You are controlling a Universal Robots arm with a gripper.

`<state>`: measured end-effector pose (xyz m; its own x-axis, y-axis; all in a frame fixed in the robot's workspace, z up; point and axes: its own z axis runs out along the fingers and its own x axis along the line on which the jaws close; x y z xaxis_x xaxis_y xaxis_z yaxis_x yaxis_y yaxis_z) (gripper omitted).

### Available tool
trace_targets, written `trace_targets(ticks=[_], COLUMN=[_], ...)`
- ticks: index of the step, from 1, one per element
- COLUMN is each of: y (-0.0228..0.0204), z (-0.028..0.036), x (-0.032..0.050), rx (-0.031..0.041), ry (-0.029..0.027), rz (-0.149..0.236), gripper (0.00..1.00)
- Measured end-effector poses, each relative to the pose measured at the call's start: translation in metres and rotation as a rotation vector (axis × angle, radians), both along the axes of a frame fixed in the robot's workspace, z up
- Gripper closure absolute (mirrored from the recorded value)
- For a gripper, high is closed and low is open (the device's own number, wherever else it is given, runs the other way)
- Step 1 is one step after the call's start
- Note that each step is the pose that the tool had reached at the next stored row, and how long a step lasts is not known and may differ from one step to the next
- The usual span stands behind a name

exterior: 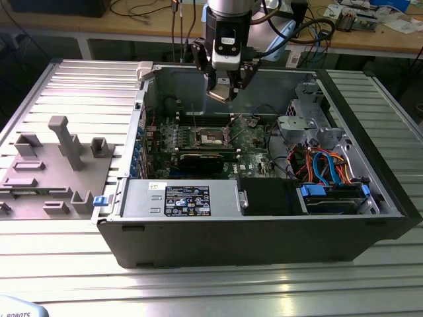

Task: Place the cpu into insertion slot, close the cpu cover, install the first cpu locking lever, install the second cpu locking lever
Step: 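Place the cpu into insertion slot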

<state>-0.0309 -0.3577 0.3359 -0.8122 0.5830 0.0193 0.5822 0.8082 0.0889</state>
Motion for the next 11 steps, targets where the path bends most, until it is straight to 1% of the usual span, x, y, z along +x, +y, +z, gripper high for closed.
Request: trace_targets(ticks=[11], y=[0.0000], z=[-0.0002], x=[0.0000], rx=[0.0000], ry=[0.0000], rz=[-0.010], gripper=[0.46])
